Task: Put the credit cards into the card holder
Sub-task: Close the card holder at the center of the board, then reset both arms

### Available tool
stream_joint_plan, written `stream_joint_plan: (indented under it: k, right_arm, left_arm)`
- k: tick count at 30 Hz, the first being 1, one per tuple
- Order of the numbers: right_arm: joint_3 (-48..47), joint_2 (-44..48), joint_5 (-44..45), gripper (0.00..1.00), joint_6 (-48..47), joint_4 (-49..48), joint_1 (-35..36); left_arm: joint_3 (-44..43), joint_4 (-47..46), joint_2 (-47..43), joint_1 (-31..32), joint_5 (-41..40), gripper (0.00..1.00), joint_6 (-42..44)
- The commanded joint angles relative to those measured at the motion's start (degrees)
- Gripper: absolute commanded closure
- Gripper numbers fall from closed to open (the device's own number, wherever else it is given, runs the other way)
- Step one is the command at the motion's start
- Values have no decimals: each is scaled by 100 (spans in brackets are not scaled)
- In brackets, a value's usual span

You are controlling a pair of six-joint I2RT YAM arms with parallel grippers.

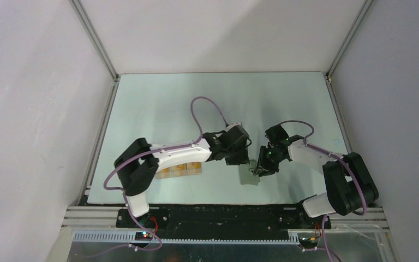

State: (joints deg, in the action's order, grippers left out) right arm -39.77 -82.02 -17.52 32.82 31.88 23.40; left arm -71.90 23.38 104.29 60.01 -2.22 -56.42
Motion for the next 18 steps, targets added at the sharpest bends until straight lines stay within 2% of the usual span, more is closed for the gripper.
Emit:
stream_joint_plan:
  k: [1,8,12,14,18]
  right_arm:
    - [-93,109,-124,71,9,-23,66]
    - [-203,482,-257,66,-38,189,53]
    - [-336,732,-288,63,-31,327,51]
    - [-403,796,-287,58,-49,384,43]
    - [-512,908,-243,48,-114,464,7]
  left_arm:
    - [119,140,-744,-197,-258,50,241]
    - [566,130,-1217,-404,-416,38,287]
    - [749,79,-1557,-521,-511,26,412]
    - [900,12,-1722,-603,-545,21,476]
    - [1211,-237,-2077,-820,-520,17,622]
